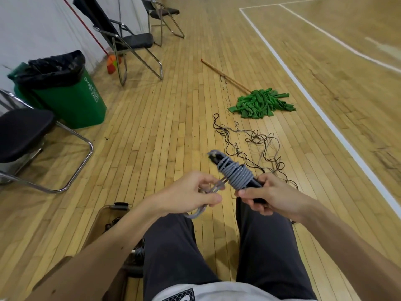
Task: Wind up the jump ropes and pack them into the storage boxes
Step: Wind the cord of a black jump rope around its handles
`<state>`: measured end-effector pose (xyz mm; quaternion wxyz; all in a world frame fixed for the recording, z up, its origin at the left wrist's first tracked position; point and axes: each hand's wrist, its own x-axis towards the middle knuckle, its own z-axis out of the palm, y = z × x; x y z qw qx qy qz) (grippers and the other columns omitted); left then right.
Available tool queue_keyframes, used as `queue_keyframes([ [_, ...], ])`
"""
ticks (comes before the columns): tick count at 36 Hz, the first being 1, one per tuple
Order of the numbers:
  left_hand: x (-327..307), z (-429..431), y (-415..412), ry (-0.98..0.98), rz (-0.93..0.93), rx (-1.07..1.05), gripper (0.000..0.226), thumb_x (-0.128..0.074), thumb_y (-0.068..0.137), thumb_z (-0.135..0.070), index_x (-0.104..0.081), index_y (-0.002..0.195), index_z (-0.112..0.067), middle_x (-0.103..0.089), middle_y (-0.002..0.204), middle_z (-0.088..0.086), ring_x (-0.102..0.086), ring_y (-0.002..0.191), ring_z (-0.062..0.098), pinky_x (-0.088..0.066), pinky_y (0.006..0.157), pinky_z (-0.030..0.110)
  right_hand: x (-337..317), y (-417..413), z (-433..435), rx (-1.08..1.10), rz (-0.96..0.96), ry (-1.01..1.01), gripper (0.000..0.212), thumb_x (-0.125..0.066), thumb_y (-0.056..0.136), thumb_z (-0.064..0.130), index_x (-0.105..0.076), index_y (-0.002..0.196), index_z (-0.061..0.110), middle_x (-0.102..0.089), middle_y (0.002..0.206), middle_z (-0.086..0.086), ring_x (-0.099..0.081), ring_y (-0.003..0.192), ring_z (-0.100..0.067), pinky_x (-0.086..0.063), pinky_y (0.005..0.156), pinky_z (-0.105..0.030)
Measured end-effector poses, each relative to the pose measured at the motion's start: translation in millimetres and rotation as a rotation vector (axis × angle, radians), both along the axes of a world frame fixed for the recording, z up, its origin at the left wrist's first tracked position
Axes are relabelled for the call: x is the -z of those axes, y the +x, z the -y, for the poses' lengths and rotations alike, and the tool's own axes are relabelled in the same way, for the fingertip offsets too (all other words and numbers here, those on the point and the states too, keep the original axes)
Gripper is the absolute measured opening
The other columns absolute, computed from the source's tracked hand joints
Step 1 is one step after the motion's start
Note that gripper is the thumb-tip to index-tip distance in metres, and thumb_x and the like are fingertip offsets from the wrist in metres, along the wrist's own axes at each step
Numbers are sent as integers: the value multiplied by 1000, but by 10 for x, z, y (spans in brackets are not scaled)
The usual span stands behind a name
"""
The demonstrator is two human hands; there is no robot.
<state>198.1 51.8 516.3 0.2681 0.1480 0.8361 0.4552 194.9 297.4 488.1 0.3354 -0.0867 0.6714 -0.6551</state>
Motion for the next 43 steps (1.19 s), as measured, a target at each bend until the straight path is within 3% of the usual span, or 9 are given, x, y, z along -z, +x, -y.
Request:
queue_keyframes([
  [5, 24, 26, 49, -85, -163, -2, 11, -64, 97, -25, -68, 87, -22, -61, 73, -8, -54, 66, 5, -50, 69, 43, -8, -27, 2, 44, -28, 60, 17, -70, 91, 12, -58, 92, 0, -55, 66, -2, -46, 53, -11, -32, 41, -18],
  [9, -10, -19, 70, -148, -210, -40, 14, -64, 96, -24, -68, 110, -25, -65, 92, -10, -52, 55, -9, -40, 62, 26, -9, -99, 29, 145, -27, 36, 15, -69, 92, 8, -57, 96, 0, -54, 66, -4, -44, 51, -11, -31, 38, -18],
  [14, -14, 3, 88, -215, -205, -119, 29, -60, 97, -33, -63, 126, -34, -66, 102, -13, -66, 89, 3, -54, 90, 42, 35, -96, 34, 184, 2, 37, 16, -69, 92, 7, -56, 97, -1, -54, 67, -5, -43, 51, -11, -30, 38, -18],
  [16, -10, -8, 127, -237, -206, -131, 33, -58, 99, -35, -59, 132, -34, -68, 104, -12, -68, 91, 10, -54, 91, 42, 51, -98, 42, 211, 20, 44, 19, -70, 91, 7, -56, 100, -1, -55, 68, -5, -44, 52, -11, -31, 38, -18],
  [20, -4, 3, 151, -262, -260, -210, 30, -61, 98, -36, -60, 128, -38, -68, 101, -14, -67, 75, 6, -54, 72, 31, 92, -94, 61, 261, 21, 95, 20, -71, 91, 6, -56, 102, -2, -56, 66, -5, -45, 50, -11, -33, 39, -19],
  [23, -28, 9, 180, -280, -262, -224, 31, -62, 98, -26, -61, 127, -36, -64, 106, -16, -59, 54, -1, -41, 55, 17, 127, -85, 101, 298, -1, 145, 15, -70, 91, 6, -58, 97, -1, -57, 63, -3, -46, 47, -10, -34, 38, -20],
  [30, -195, -55, 261, -166, -331, -238, 32, -59, 92, -13, -66, 113, -36, -59, 95, -14, -43, 48, 7, -40, 53, 21, 172, -86, 183, 340, -56, 256, 12, -69, 93, 8, -60, 94, 0, -57, 64, -4, -46, 48, -10, -35, 38, -21],
  [38, -424, -142, 219, 25, -350, -116, 35, -57, 93, -6, -69, 113, -32, -60, 89, -10, -40, 47, 10, -45, 54, 40, 216, -62, 267, 212, -64, 387, 11, -68, 94, 14, -61, 92, 7, -58, 63, -1, -46, 46, -9, -34, 40, -22],
  [43, -578, -216, 168, 124, -311, -29, 21, -64, 97, -19, -70, 114, -30, -67, 95, 1, -40, 47, 11, -35, 47, 21, 176, -2, 348, -40, 20, 487, 12, -69, 92, 14, -59, 87, 9, -59, 62, 2, -48, 47, -9, -35, 42, -21],
])
